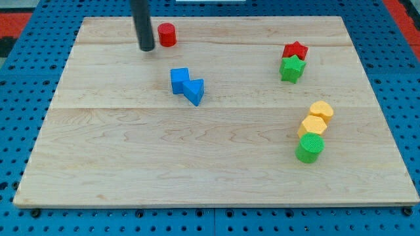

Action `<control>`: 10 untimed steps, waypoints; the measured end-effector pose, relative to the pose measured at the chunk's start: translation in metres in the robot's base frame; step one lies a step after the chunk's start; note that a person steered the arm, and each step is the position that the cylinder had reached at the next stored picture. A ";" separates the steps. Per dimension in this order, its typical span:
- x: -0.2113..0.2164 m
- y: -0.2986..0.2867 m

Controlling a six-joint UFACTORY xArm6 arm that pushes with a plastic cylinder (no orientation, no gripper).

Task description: Move the red star into the red circle

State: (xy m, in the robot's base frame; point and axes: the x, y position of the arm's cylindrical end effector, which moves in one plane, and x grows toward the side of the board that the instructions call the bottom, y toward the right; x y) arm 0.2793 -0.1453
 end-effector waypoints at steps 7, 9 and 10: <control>0.012 0.221; -0.020 0.195; -0.037 0.171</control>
State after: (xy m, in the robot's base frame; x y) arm 0.2422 0.0255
